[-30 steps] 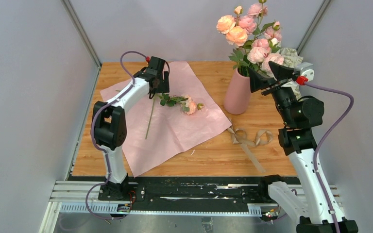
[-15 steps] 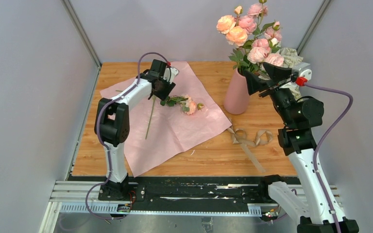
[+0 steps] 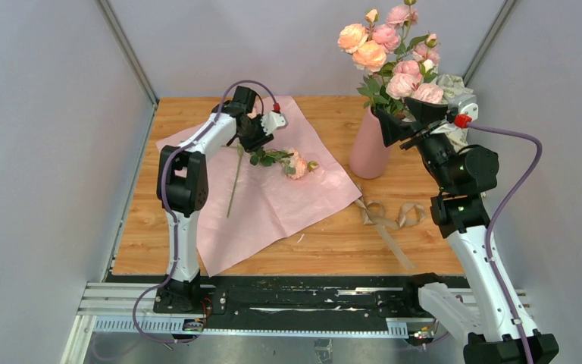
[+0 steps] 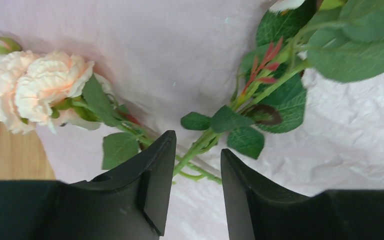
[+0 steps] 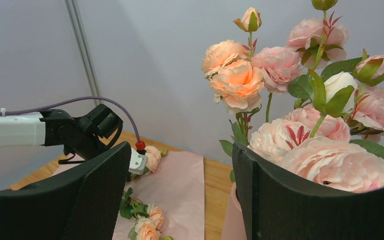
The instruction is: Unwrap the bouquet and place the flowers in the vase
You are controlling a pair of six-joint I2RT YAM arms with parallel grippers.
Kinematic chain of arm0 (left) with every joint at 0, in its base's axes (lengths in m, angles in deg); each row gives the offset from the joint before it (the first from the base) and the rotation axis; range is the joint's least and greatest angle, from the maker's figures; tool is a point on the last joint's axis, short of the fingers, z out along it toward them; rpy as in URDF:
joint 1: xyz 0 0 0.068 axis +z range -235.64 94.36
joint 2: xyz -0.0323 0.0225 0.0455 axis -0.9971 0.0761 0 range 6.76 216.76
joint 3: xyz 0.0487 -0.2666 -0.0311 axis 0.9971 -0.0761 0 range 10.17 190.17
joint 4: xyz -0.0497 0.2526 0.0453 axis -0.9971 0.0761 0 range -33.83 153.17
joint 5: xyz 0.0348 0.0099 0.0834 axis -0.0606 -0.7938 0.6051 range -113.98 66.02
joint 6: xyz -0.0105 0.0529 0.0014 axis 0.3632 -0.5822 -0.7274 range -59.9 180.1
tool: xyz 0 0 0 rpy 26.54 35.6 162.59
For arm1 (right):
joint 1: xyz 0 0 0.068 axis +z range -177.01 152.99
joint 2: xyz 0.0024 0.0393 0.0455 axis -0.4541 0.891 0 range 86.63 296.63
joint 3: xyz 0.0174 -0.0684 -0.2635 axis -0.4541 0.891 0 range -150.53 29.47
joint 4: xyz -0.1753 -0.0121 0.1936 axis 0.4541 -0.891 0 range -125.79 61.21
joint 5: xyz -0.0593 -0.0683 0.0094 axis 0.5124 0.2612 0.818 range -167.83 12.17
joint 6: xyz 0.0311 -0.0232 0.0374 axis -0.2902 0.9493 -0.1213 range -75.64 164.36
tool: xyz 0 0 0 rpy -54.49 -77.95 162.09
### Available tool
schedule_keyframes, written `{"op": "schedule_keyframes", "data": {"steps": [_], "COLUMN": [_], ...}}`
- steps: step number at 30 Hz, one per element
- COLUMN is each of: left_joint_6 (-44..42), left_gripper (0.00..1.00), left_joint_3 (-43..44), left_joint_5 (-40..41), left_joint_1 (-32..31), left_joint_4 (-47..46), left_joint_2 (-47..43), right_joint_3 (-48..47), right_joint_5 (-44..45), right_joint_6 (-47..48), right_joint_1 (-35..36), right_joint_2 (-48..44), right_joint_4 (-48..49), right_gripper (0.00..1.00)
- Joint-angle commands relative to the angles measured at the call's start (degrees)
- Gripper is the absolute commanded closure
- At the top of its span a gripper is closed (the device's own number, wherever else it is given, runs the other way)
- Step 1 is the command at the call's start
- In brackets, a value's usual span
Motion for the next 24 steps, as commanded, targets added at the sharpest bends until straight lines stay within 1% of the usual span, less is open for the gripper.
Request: {"op": "schedule_keyframes", "data": {"steps": [1, 5, 7, 12, 19, 21, 24], "left_joint_6": [-9.9, -14.5, -15.3, -16.7, -17.3, -17.3, -17.0], "left_gripper": [0.54, 0.54, 0.54, 0.54, 0.55, 0.56, 0.61], "left_joint_3": [3.6, 7.2, 7.3, 6.5, 9.9, 10.9, 12.6], "left_joint_5": [-1.2, -0.2, 0.6, -2.8, -4.0, -4.2, -4.7], "left_joint_1": [0.9, 0.9, 1.0, 1.0, 1.1, 1.1, 1.2], "left_joint_4": [5.0, 10.3, 10.7, 11.6, 13.8, 13.9, 14.9], "left_joint_2": [2.0, 5.4, 6.2, 7.8, 11.6, 12.1, 13.3], "right_joint_3": [0.6, 1.1, 1.2, 1.8, 2.9, 3.0, 3.2], "right_joint_5": [0.0, 1.1, 1.7, 1.6, 1.2, 1.2, 1.7], "right_joint_6": [0.0, 0.7, 1.3, 1.1, 0.5, 0.7, 1.2], "right_joint_1": [0.8, 0.8, 0.8, 0.8, 0.9, 0.9, 0.9], "right_joint_2": [0.3, 0.7, 0.8, 1.5, 1.6, 1.4, 1.2], "right_joint_4": [1.1, 1.8, 1.3, 2.0, 2.9, 2.8, 2.6], "right_gripper": [0.23, 0.23, 0.23, 0.23, 0.23, 0.24, 0.24]}}
